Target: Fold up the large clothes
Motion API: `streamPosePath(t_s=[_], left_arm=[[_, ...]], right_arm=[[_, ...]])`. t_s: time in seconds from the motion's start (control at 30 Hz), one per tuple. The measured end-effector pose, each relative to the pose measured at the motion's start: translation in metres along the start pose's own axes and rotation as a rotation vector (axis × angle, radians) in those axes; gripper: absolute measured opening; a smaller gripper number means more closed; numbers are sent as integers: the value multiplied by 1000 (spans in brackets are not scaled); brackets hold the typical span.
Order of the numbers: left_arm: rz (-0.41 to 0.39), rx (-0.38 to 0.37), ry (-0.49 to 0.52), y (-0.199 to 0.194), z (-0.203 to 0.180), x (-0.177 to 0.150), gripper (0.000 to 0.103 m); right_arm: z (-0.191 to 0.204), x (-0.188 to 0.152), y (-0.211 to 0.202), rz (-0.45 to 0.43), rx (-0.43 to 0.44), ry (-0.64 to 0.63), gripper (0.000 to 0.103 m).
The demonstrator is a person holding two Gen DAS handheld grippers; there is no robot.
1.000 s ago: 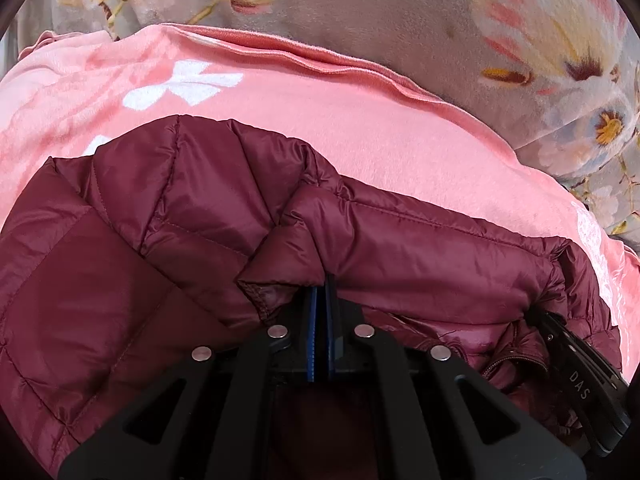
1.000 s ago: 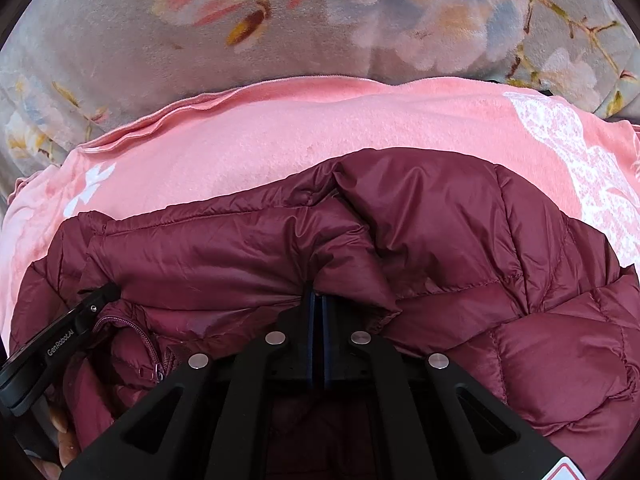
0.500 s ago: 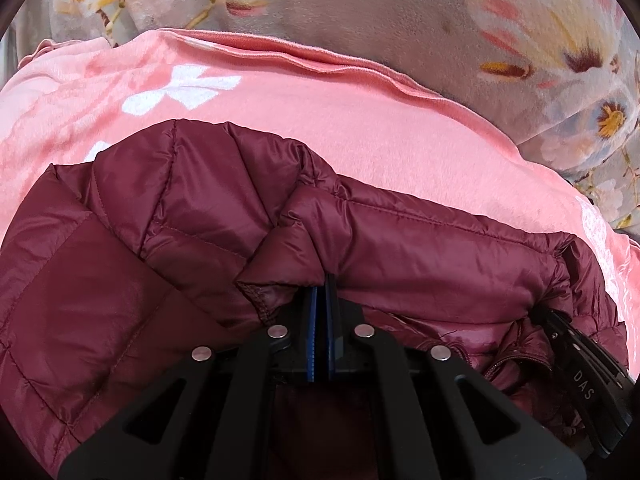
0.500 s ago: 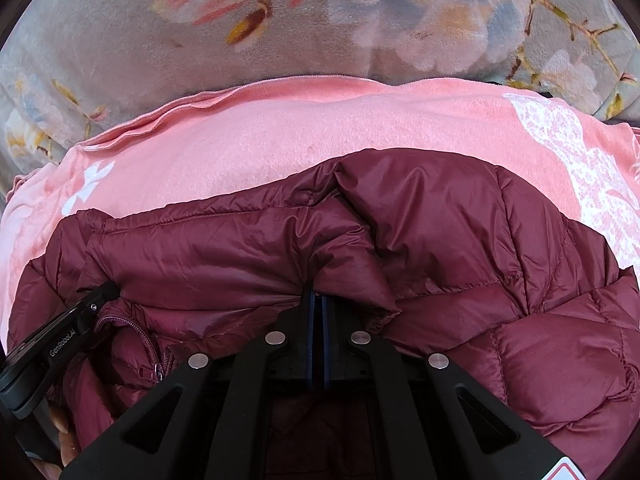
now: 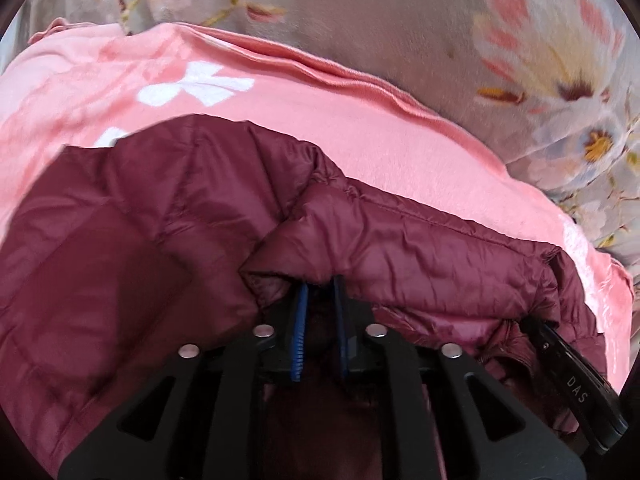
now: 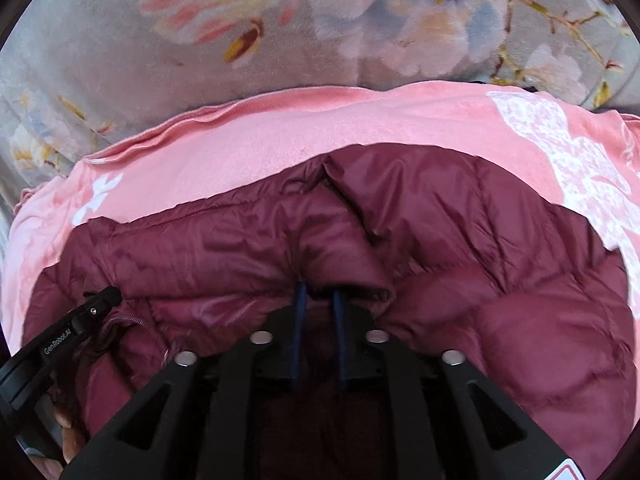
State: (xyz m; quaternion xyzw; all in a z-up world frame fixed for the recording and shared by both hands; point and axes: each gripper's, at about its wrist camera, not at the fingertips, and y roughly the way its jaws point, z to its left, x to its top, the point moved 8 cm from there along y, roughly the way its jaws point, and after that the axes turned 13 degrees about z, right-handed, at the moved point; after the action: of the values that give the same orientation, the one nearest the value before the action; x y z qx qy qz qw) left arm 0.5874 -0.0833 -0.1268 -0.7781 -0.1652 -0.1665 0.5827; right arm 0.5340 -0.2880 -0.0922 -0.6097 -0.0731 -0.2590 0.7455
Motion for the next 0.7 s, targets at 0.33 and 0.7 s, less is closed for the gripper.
streamPosePath(t_s=[0.33, 0.7], left_arm=[[-84, -83, -19, -129, 55, -54, 78], [-3, -9, -145, -242, 193, -226, 78]], right_arm=[[-14, -94, -142, -91, 94, -87, 60], [-99, -304, -227, 7, 13, -29, 70]])
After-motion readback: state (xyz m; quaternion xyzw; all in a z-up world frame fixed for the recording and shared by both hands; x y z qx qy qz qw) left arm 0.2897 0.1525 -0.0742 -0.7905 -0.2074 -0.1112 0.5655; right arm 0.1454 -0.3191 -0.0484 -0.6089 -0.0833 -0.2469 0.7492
